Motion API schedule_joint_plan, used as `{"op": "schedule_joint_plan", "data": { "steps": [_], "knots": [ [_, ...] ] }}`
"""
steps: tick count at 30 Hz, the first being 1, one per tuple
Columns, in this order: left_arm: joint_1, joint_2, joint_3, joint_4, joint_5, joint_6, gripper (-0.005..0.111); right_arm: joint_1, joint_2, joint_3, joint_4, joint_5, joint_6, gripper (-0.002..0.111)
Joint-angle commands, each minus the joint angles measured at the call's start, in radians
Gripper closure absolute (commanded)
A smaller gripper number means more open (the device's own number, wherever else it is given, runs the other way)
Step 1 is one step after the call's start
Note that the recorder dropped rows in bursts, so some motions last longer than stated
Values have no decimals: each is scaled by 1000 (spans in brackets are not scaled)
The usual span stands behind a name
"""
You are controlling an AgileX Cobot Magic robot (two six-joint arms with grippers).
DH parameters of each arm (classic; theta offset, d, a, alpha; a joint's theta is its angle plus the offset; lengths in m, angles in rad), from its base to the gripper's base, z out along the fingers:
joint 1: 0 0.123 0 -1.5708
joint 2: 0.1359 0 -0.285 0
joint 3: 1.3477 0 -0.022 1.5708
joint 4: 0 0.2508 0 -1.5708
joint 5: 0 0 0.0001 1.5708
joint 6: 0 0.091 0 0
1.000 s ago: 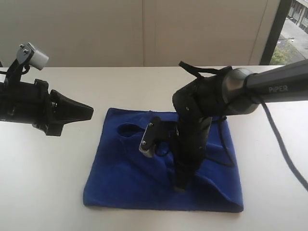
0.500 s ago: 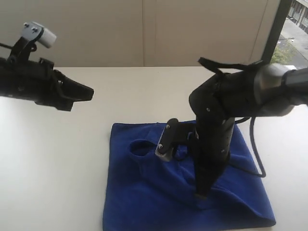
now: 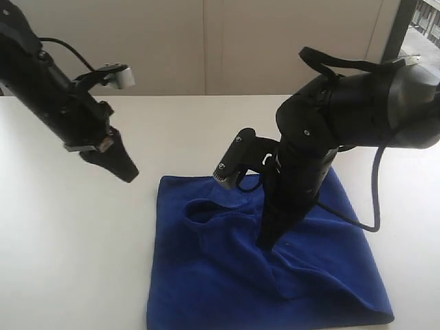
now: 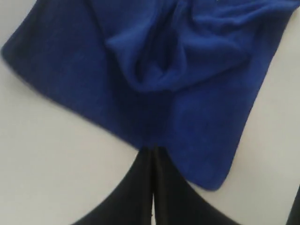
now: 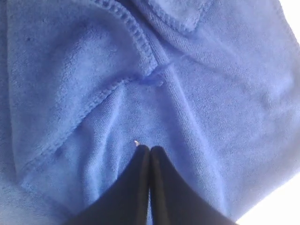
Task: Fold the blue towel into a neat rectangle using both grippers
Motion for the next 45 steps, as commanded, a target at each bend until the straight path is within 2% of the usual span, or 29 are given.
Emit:
{"op": "schedule_joint_plan", "data": {
  "steps": [1, 4, 7, 9, 11, 15, 17, 23, 29, 34, 39, 45],
  "knots": [
    [-106, 6, -10, -31, -192, 8, 107, -12, -7, -2, -60, 9, 98, 108],
    [-167, 10, -14, 110, -314, -62, 107, -38, -7, -2, -72, 11, 179, 108],
    [-199, 38, -39, 264, -317, -210, 107, -60, -7, 0, -70, 34, 245, 108],
    [-199, 61, -55, 282, -310, -255, 106, -63, -7, 11, -68, 40, 277, 108],
    [-199, 84, -72, 277, -290, -255, 99, -63, -7, 29, -60, 32, 281, 108],
    [-199, 127, -92, 220, -275, -217, 72, -63, -9, 87, 12, -12, 270, 108],
    [-204, 140, -92, 180, -298, -158, 65, -63, -9, 129, 34, -59, 270, 108],
    [-282, 174, -92, 79, -446, 46, 64, -63, -9, 228, 86, -214, 270, 108],
    [-369, 227, -92, 94, -557, 74, 64, -63, -9, 261, 95, -283, 274, 108],
    [-381, 263, -92, 104, -561, 81, 64, -63, -7, 261, 95, -294, 274, 108],
    [-381, 267, -92, 111, -550, 160, 64, -63, 0, 261, 95, -302, 274, 108],
    [-381, 274, -92, 205, -539, 182, 64, -63, 35, 261, 95, -303, 274, 108]
  ]
}}
